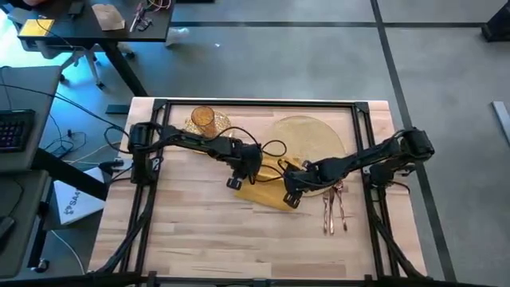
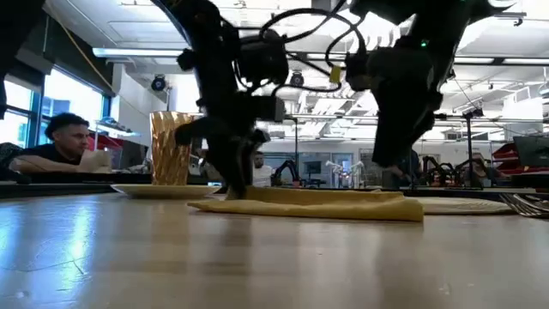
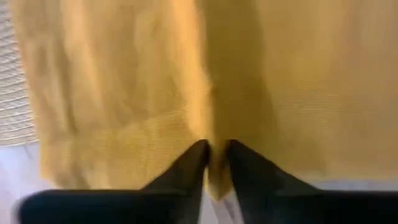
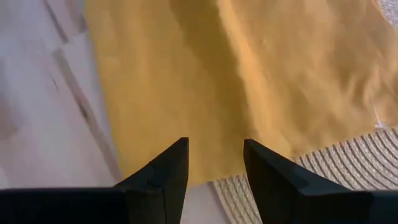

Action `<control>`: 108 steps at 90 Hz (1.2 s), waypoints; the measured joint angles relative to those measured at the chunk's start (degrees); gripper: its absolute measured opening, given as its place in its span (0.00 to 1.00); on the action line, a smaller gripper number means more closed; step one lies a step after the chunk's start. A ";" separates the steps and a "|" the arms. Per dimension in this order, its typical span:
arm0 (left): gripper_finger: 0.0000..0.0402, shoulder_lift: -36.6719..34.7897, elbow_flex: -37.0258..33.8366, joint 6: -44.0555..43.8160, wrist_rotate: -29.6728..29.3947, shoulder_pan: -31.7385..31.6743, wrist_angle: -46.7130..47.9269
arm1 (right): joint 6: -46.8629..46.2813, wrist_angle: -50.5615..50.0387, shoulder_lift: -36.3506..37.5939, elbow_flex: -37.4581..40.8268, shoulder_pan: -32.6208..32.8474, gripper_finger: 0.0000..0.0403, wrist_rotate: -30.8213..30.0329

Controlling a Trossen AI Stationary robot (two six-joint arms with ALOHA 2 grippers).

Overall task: Set table place
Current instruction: Fold the yellow table napkin

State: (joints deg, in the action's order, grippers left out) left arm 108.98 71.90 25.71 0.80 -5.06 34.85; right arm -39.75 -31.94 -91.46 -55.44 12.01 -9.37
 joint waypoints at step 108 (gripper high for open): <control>0.00 -4.63 4.58 -2.77 -7.97 2.75 7.54 | 22.02 3.41 -8.89 0.00 -8.50 0.03 7.27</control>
State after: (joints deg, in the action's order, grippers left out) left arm 104.35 76.49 22.94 -7.17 -2.31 42.39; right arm -17.73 -28.53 -100.35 -55.44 3.51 -2.09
